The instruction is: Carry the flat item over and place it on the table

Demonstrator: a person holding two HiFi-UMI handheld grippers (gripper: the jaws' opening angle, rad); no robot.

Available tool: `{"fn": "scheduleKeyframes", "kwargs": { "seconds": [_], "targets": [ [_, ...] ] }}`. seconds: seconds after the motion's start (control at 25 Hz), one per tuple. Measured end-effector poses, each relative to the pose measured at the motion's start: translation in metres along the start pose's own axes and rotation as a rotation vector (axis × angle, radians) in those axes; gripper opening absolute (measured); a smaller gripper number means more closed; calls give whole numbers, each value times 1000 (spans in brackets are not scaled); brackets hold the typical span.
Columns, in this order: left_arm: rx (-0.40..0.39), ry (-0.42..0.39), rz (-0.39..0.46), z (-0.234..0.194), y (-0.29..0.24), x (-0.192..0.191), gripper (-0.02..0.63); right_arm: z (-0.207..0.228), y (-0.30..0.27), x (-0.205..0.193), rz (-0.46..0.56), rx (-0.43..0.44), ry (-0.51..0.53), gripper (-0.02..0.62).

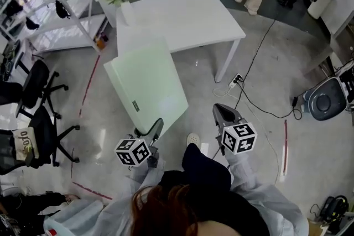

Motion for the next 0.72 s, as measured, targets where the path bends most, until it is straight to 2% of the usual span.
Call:
{"fn": "scheduleKeyframes", "kwargs": {
  "seconds": [0.12, 0.28, 0.52, 0.72],
  "targets": [
    [-12, -26, 10, 2, -38, 22, 272, 35, -21, 20, 4, -11, 8, 12],
    [-17, -10, 8, 7, -82, 46, 272, 70, -45, 39, -6, -22, -2, 12],
    [-4, -17, -6, 13, -132, 58, 272, 114, -74, 56, -6, -17, -10, 12],
    [-11, -5, 21, 19, -153, 70, 272, 133, -95, 70, 2, 12, 1, 12]
  ]
}}
Point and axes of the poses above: the fingertips, and each gripper's own axes: y backward along the fingers, z to its right, x out of its top, the point moved 1 cm from there along y, backward along the fingers, and after that the axes turned 9 degrees about x, right-handed, at the moved point
